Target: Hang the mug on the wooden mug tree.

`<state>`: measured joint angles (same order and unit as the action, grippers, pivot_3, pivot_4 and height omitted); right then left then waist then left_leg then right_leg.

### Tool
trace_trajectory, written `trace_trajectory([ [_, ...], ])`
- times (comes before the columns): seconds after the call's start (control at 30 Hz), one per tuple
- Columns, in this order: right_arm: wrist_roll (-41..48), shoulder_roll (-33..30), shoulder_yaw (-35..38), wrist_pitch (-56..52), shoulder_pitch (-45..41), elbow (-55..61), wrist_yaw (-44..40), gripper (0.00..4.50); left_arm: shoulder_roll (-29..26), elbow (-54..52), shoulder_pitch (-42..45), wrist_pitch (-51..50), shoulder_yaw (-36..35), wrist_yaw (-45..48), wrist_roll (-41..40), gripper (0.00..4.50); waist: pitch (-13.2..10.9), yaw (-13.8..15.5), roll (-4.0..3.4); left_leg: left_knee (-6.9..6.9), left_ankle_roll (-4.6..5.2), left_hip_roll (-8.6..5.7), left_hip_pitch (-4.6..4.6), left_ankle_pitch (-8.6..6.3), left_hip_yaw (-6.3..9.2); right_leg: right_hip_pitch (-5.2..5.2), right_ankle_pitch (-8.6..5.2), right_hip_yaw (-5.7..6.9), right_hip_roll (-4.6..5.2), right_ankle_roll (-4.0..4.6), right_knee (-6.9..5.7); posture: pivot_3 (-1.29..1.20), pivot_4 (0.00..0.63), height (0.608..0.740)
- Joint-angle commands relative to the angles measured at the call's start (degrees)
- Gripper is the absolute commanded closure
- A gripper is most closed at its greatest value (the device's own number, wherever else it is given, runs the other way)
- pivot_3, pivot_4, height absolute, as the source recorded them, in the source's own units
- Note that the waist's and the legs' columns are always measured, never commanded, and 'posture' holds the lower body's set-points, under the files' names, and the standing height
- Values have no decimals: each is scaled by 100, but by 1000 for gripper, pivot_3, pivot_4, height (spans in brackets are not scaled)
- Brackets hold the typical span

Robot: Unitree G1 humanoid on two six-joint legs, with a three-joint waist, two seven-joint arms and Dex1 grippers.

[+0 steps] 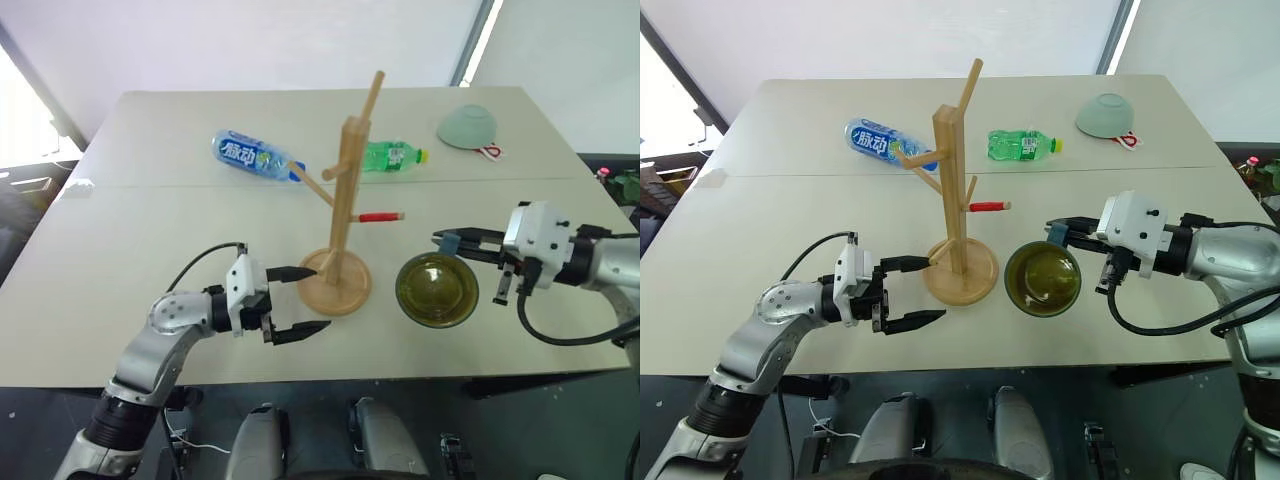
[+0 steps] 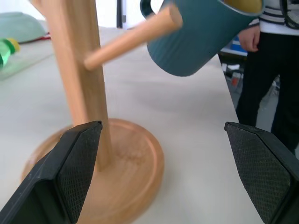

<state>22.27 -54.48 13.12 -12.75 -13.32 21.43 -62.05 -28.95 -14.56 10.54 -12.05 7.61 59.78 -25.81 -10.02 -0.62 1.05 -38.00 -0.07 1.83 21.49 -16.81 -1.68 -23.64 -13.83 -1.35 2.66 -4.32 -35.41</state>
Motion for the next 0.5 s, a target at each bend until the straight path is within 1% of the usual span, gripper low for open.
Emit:
trace_trajectory([
  [0.03,149,-243,63,-121,-276,204,-88,4455,-22,-133,173,-36,-249,-14,-227,0,0,0,1,0,0,0,1,0,0,0,0,0,0,0,1,0,150,740],
  [0.37,116,-407,-356,-395,-1081,205,-156,4455,-93,-307,337,-179,-503,-84,-452,0,-1,-6,1,0,0,1,0,0,1,-1,0,1,0,0,0,0,150,740],
  [0.5,119,-341,-583,-589,-1433,221,-101,4455,-124,-433,382,-292,-641,-118,-616,0,-1,-6,1,0,0,2,1,0,0,-1,0,0,2,0,1,0,150,740],
])
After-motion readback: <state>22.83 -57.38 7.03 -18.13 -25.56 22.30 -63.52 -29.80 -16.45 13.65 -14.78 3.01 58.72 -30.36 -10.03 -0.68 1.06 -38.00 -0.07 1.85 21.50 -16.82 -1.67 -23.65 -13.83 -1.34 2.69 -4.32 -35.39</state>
